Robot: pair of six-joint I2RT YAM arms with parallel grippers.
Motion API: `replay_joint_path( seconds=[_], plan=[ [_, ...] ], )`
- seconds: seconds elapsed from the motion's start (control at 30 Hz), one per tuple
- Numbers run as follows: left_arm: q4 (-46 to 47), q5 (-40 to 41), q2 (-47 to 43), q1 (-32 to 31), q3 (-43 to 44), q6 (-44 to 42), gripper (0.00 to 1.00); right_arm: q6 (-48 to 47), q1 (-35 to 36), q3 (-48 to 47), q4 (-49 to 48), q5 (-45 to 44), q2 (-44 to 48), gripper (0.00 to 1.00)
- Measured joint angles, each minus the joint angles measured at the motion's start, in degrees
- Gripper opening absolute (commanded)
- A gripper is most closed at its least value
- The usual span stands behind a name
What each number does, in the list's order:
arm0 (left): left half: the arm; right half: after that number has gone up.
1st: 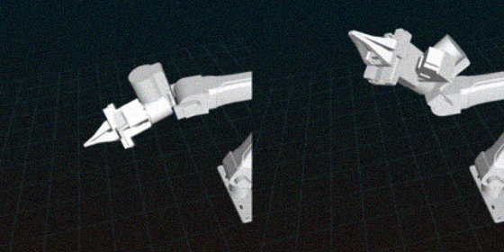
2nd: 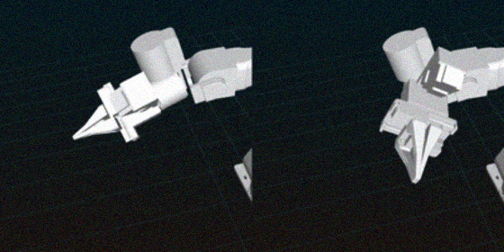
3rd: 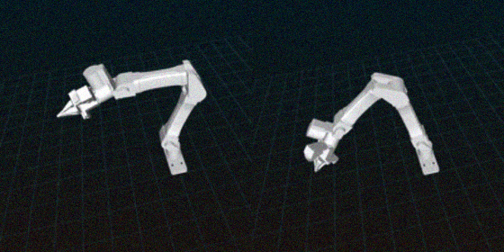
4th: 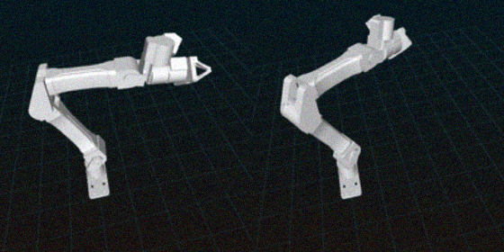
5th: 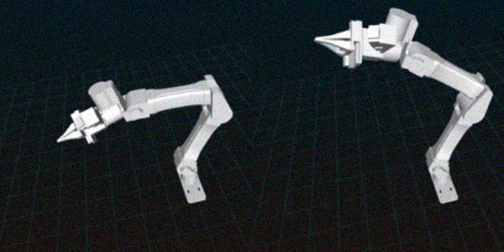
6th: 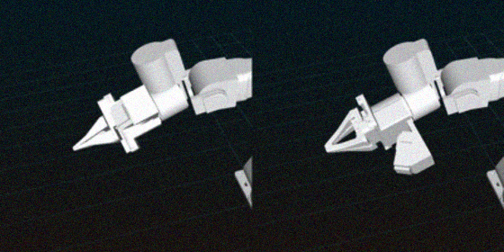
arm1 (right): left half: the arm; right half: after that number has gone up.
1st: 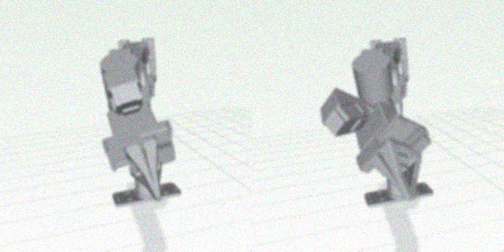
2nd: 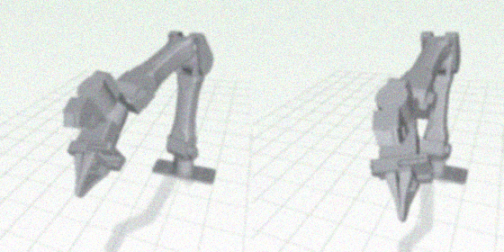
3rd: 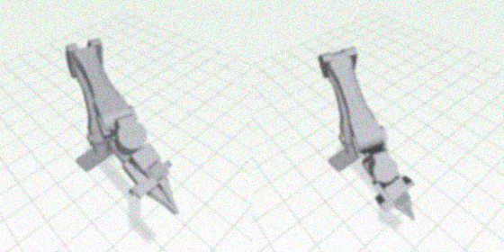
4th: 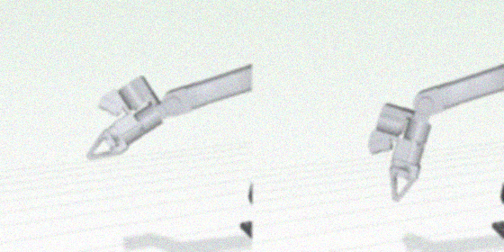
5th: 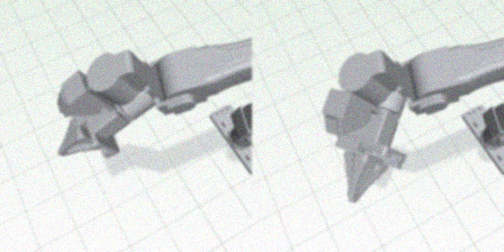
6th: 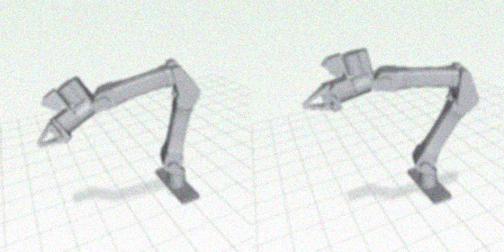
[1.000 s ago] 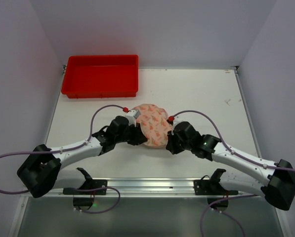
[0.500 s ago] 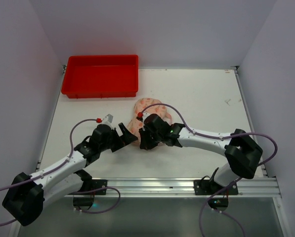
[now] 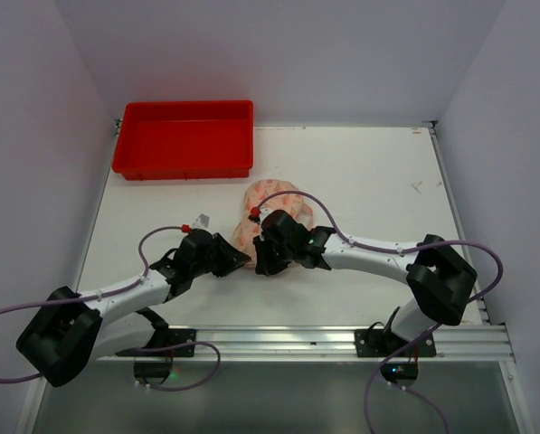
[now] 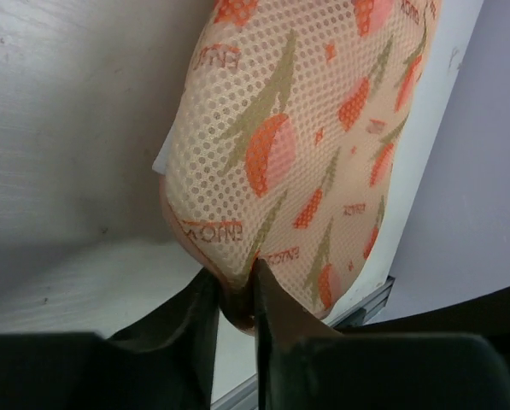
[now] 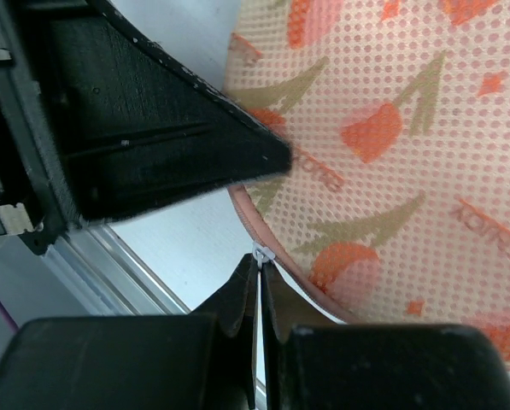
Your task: Unzip the laundry bag and remove the bra
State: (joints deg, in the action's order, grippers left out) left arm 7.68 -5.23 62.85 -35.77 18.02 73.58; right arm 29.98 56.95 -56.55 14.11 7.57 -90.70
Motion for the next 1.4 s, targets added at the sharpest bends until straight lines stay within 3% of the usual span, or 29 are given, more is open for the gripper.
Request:
replay_joint_path(
  seconds=[0.1, 0.4, 0.57, 0.7, 0.77, 0.8, 0.83, 0.9, 1.1, 1.3, 1.4],
  plan=[
    [0.9, -0.1, 0.9, -0.3, 0.6, 0.9, 0.0, -0.1, 0.0, 0.2, 0.6, -0.8, 0.3, 0.0],
    [-4.2, -0.7, -1.3, 3.0, 4.9, -7.8, 0.0, 0.1, -4.9, 10.3, 2.6, -6.0, 14.2, 0.0],
    [-5.9, -8.3, 3.0, 7.3, 7.4, -16.7, 0.0, 0.2, -12.0, 16.7, 2.2, -3.3, 21.9, 0.0],
    [-8.0, -11.3, 11.1, 9.3, 13.2, -24.5, 0.13, -1.6, -12.0, 16.8, 2.1, -0.5, 22.9, 0.0],
    [-9.3, -12.2, 15.0, 9.9, 16.4, -27.8, 0.33, -2.1, -10.9, 16.2, 2.2, -0.2, 21.6, 0.0],
    [-9.6, -12.2, 16.0, 10.1, 17.3, -28.6, 0.63, -2.3, -9.8, 15.4, 2.3, -0.2, 20.3, 0.0],
    [-9.7, -12.1, 16.5, 10.4, 18.0, -29.6, 0.79, -2.3, -8.5, 14.2, 2.3, -0.2, 18.5, 0.0],
    [-9.9, -11.6, 16.3, 11.0, 18.8, -29.8, 0.99, -2.1, -5.7, 11.0, 2.0, 0.4, 14.1, 0.0],
    [-12.6, -7.7, 9.1, 11.4, 18.4, -26.6, 1.0, -0.9, -1.4, 2.0, -0.9, 2.1, 2.8, 0.0],
    [-12.4, -5.8, -4.7, 11.2, 8.7, -18.8, 0.98, -0.4, -1.5, 0.0, -1.6, 2.0, 0.9, 0.0],
    [-12.9, -5.5, -5.6, 9.6, 5.1, -15.3, 0.95, -0.4, -1.5, 0.0, -1.7, 1.8, 0.9, 0.0]
  ],
)
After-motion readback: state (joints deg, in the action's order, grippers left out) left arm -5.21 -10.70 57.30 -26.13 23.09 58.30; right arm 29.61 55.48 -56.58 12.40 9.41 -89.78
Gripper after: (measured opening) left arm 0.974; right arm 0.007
